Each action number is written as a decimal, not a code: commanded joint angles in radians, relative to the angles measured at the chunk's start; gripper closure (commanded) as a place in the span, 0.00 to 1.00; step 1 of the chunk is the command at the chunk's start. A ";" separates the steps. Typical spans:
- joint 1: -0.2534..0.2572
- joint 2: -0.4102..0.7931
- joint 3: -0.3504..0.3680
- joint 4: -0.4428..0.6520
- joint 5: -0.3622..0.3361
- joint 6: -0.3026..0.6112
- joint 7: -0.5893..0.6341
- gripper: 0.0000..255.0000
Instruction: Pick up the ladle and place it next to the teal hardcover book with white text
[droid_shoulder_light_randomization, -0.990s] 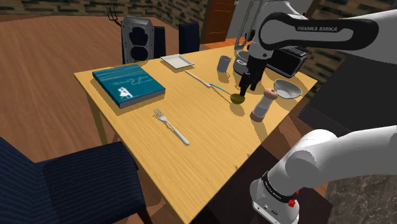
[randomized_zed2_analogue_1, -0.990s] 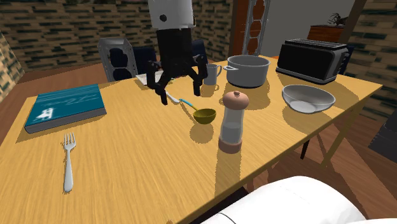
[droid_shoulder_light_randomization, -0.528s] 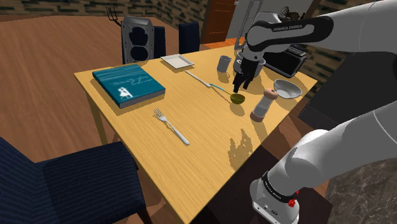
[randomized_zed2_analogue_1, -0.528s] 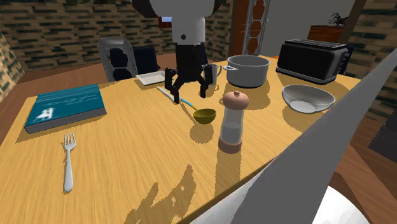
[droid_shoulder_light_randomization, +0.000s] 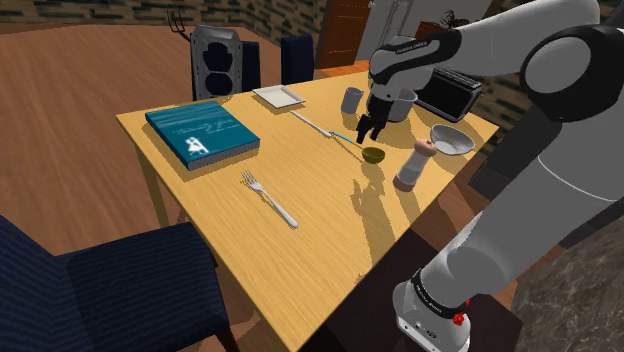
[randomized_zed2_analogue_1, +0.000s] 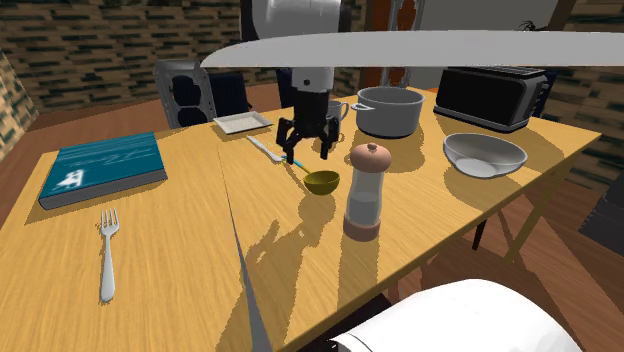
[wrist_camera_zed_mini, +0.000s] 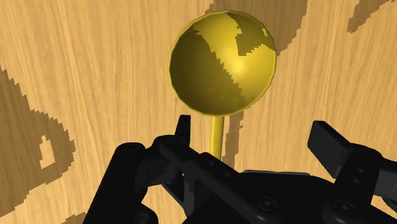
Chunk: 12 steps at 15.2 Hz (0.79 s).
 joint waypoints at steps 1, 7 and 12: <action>-0.013 0.093 -0.012 0.067 0.059 0.014 -0.053 0.00; -0.019 0.140 -0.005 0.042 0.090 0.079 -0.076 0.00; -0.018 0.154 -0.002 0.022 0.100 0.112 -0.083 0.00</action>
